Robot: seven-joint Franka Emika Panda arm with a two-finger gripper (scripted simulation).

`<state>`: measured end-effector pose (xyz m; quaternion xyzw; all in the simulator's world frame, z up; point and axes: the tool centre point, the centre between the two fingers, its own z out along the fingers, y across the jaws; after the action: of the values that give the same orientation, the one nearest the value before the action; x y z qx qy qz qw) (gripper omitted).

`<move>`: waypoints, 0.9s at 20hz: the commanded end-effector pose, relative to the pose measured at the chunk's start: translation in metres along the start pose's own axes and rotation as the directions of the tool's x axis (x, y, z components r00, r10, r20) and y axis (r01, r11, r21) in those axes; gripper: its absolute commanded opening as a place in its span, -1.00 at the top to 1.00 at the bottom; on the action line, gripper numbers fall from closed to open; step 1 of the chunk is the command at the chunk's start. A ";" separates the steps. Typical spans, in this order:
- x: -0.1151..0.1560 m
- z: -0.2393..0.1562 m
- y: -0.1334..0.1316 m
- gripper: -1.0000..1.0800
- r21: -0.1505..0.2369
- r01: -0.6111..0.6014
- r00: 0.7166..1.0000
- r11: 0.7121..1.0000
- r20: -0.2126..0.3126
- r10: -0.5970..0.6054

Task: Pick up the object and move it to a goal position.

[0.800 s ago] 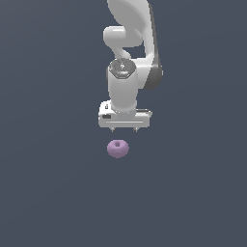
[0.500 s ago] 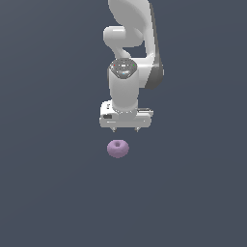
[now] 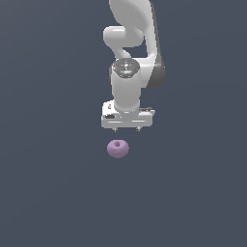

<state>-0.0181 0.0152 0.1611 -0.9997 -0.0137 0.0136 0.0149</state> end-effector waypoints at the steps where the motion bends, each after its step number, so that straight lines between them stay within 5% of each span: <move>1: 0.001 0.001 0.000 -1.00 -0.007 0.026 1.000 1.000 0.001 -0.026; 11: 0.006 0.006 0.000 -1.00 -0.065 0.253 0.967 0.965 0.022 -0.252; 18: 0.013 0.011 -0.001 -1.00 -0.120 0.495 0.869 0.861 0.070 -0.490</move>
<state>-0.0073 0.0167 0.1508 -0.9694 -0.2407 0.0244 -0.0423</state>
